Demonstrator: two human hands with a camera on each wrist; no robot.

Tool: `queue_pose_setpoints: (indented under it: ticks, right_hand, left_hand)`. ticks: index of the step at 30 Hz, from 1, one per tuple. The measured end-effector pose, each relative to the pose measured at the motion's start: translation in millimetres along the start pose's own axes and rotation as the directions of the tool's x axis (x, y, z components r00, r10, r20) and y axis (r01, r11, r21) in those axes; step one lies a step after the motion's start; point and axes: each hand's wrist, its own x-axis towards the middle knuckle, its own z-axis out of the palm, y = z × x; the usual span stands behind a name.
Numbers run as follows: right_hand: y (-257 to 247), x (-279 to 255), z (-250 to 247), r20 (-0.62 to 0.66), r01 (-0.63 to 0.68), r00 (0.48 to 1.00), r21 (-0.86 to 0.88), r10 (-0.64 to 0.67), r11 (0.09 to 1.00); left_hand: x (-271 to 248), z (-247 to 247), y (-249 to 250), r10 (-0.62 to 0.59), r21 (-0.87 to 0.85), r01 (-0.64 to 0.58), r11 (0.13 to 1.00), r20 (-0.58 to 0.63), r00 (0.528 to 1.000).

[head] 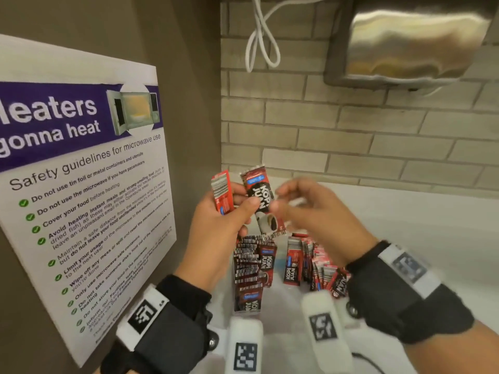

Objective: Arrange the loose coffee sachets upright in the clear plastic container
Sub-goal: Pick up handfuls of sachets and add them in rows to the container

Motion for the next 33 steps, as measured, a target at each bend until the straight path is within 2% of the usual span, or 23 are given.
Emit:
queue_pose_setpoints:
  ticks: [3,5,7,11,14,23,29,33]
  right_hand:
    - [-20.2,11.9,-22.6,0.001,0.112,0.994,-0.066,-0.112,0.992]
    - [-20.1,17.0,-27.2,0.017,0.118,0.993,-0.131,-0.117,0.984]
    - [-7.2,18.2,-27.1,-0.021,0.071,0.997,-0.203,-0.077,0.976]
    - [38.4,13.8,-14.8,-0.025,-0.079,0.997,-0.398,0.076,0.914]
    - [60.1,16.0,-0.8,0.006,-0.114,0.990,-0.541,0.139,0.834]
    - [80.4,32.1,20.9,0.044,-0.142,0.973,-0.656,0.225,0.742]
    - [83.2,33.8,26.9,0.066,-0.128,0.970,-0.684,0.235,0.718]
    - [84.3,33.7,27.8,0.044,-0.167,0.964,-0.671,0.263,0.723]
  left_hand:
    - [4.0,9.1,6.7,-0.021,0.108,0.004,0.994,0.161,0.987]
    - [3.1,15.3,5.9,-0.059,0.147,0.030,0.989,0.199,0.978]
    - [2.7,14.3,0.2,-0.088,0.114,0.072,0.991,0.141,0.986]
    - [1.8,-4.3,-7.9,-0.191,-0.213,0.175,0.961,-0.057,0.980]
    - [-3.4,-18.0,-9.8,-0.197,-0.354,0.162,0.921,-0.064,0.978]
    - [-15.8,-28.3,-8.1,-0.197,-0.326,0.166,0.931,-0.064,0.978]
    - [-16.4,-27.6,-13.7,-0.213,-0.319,0.185,0.930,-0.056,0.975]
    - [-16.8,-25.7,-16.7,-0.226,-0.319,0.200,0.926,-0.046,0.973]
